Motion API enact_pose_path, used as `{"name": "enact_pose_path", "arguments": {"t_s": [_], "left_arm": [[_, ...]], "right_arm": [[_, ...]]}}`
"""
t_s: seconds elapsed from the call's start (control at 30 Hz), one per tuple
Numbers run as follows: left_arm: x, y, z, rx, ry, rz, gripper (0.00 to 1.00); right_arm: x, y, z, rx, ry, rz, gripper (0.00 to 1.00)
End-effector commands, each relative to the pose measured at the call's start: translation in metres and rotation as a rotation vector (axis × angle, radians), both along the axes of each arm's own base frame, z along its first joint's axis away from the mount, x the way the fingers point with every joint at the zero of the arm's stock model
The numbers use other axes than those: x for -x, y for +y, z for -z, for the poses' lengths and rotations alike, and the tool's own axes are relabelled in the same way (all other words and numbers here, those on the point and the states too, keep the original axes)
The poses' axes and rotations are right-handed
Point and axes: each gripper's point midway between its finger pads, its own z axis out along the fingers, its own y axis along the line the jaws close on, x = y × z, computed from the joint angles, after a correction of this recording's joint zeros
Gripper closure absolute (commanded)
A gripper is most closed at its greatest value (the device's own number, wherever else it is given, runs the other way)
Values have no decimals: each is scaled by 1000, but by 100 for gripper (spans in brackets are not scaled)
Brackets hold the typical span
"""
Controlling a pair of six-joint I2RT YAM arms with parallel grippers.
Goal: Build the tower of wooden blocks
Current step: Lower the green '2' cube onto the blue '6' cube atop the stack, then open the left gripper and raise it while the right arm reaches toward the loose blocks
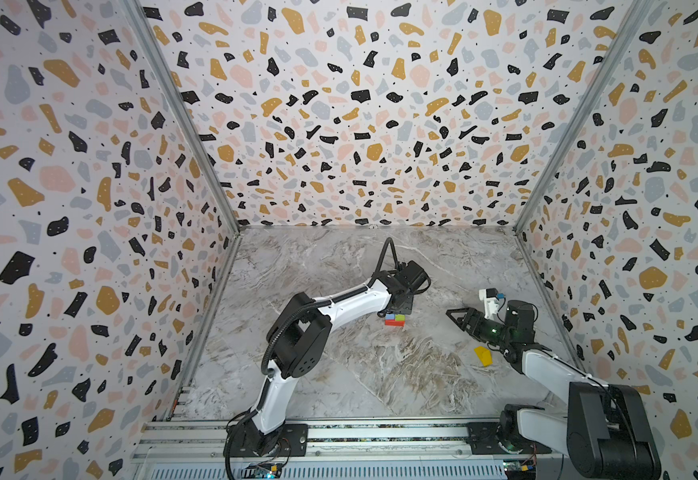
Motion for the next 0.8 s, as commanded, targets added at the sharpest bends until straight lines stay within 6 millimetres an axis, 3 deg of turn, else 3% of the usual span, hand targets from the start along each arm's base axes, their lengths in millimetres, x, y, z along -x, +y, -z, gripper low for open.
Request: {"name": "enact_pose_path", "arguments": {"t_s": [0.0,0.2,0.37,0.4,0.43,0.47,0.63,0.77], "left_arm": [[1,6,1,-6,12,-13,61],[1,8,-9,0,-4,-16,47],[-2,11,-40,23,-59,-21,33],[-3,13,-47,24,-73,-23,24],[-3,16,-56,25,-92,-25,7],[-4,20,-66,27,-114,-31,0],[-1,45,-102,32,-194,-60,0],[3,76,-114,51,-228,-96,0]], "right_arm": [[0,1,-3,-7,-21,-7,23],[0,1,-4,-6,-25,-7,23],[-1,0,-4,13,-29,-2,22],[-2,-2,-3,30,-26,6,22],[-3,-4,-2,49,-19,13,22],[-4,-6,-3,62,-21,15,22],[-6,0,-13,104,-27,-20,21],[-6,17,-23,164,-32,-64,21]]}}
